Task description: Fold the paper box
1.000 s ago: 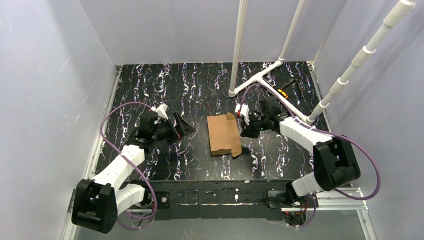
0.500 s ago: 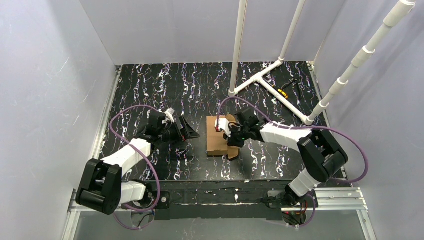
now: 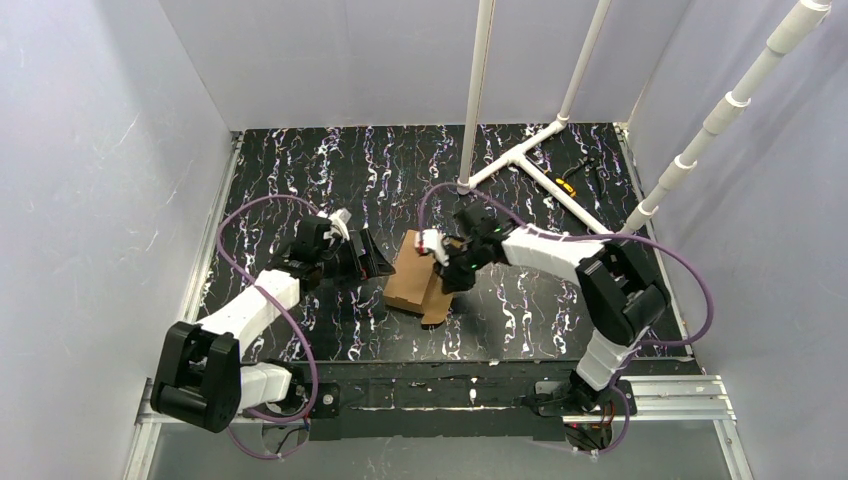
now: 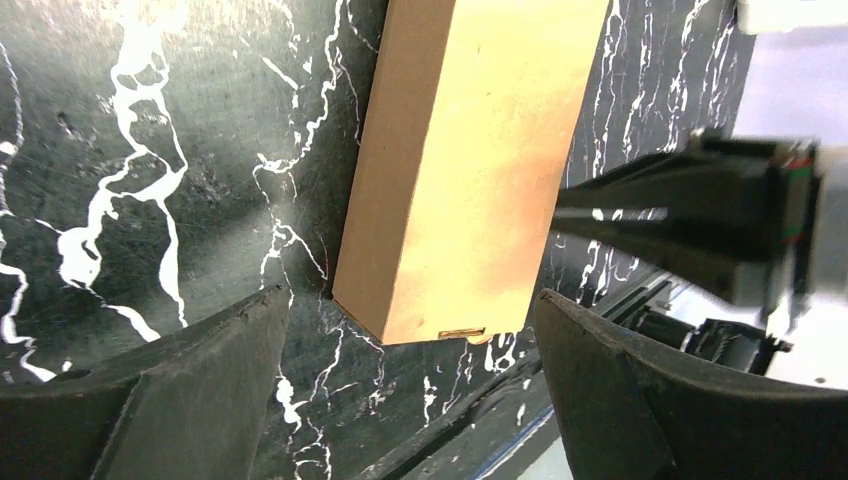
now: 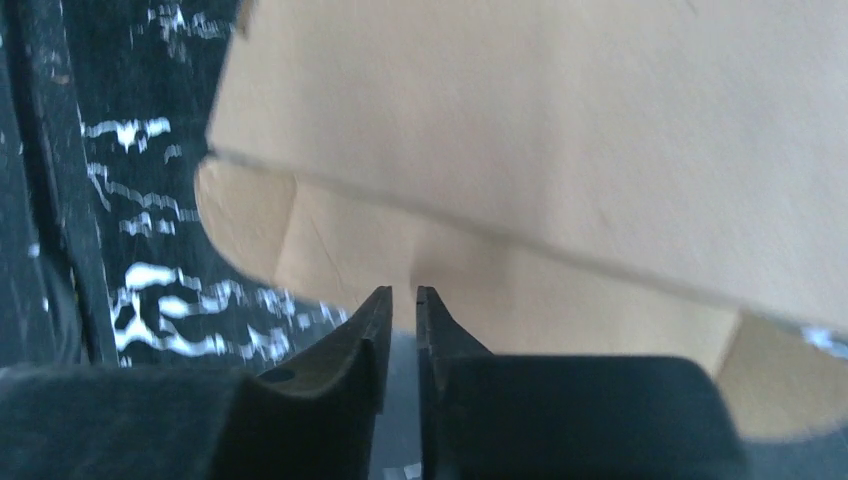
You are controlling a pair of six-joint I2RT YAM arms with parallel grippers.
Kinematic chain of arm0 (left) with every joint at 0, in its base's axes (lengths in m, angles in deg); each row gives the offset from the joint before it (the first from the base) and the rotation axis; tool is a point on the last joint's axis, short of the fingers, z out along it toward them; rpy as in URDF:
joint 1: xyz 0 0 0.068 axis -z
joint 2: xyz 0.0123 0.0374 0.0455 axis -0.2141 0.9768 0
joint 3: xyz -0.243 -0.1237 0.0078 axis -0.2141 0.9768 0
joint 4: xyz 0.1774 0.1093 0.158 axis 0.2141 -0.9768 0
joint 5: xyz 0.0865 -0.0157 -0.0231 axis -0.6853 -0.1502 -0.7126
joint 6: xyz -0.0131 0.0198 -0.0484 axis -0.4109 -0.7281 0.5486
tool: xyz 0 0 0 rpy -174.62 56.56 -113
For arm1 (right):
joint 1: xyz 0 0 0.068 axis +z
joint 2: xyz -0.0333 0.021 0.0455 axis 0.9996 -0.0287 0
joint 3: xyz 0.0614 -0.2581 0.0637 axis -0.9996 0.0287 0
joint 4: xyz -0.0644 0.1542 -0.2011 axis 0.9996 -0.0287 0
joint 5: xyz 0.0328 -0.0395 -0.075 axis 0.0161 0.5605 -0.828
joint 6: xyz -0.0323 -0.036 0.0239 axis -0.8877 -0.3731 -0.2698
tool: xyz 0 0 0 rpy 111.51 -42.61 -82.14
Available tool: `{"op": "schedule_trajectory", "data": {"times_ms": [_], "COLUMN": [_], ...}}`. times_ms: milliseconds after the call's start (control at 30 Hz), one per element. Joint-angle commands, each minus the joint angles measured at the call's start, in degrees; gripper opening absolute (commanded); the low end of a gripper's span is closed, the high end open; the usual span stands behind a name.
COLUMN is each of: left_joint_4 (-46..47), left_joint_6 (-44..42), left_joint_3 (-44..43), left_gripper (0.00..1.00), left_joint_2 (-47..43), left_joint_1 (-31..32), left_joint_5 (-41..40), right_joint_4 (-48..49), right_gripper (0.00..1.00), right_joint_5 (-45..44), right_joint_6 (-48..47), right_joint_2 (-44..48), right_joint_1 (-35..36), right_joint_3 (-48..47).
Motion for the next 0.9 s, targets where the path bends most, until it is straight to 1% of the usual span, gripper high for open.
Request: {"op": "schedule_trajectory", "data": {"times_ms": [0,33,133,200,233,333,400,433,500,600,700,867], "left_joint_4": [-7.3,-7.8,-8.5,-5.9,-3.5,3.9,6.1,4.9,-2.6,-8.1,-14.7,-20.3], "left_joint_6": [-9.8,-11.2,-13.6,-12.7,-11.0,-1.3,2.7,3.2,1.4,-1.0,-5.5,-9.9], "left_joint_3": [-5.2,-5.9,-7.9,-7.9,-7.4,-5.8,-6.6,-7.8,-11.4,-12.5,-13.4,-13.8], "left_gripper": [0.91,0.92,0.95,0.98,0.98,0.98,0.98,0.98,0.98,0.98,0.98,0.98], "left_joint_2": [-3.5,-4.1,-6.5,-8.5,-9.7,-10.3,-9.1,-8.3,-7.4,-8.6,-10.6,-13.7], "left_joint_1": [0.1,0.1,0.1,-0.2,-0.7,-3.6,-4.6,-4.7,-4.7,-4.6,-4.4,-3.6], "left_joint_5": [-2.6,-2.9,-4.0,-3.3,-1.7,4.1,8.6,9.8,10.4,9.1,5.5,0.2], "right_joint_4": [-14.9,-15.5,-15.4,-15.7,-16.1,-17.7,-18.2,-18.3,-18.5,-19.1,-19.2,-18.6], "right_gripper": [0.28,0.3,0.38,0.41,0.43,0.48,0.51,0.53,0.58,0.64,0.71,0.84], "right_joint_5": [12.5,14.8,16.2,17.8,18.7,19.7,19.6,19.6,19.2,18.9,18.3,17.5], "right_joint_6": [-12.1,-13.0,-13.6,-13.6,-13.8,-15.6,-16.3,-16.9,-17.4,-18.8,-19.2,-19.4], "right_joint_2": [6.3,7.4,9.7,10.2,10.4,11.4,12.4,13.0,14.1,15.9,18.3,21.9], "right_joint_1": [-10.5,-12.6,-16.8,-19.4,-20.6,-23.4,-24.4,-24.8,-26.0,-27.6,-29.2,-31.2], "right_joint_3": [-2.4,-2.0,-1.2,-0.9,-0.8,-0.7,-0.4,-0.1,0.6,1.7,2.8,4.2]}}
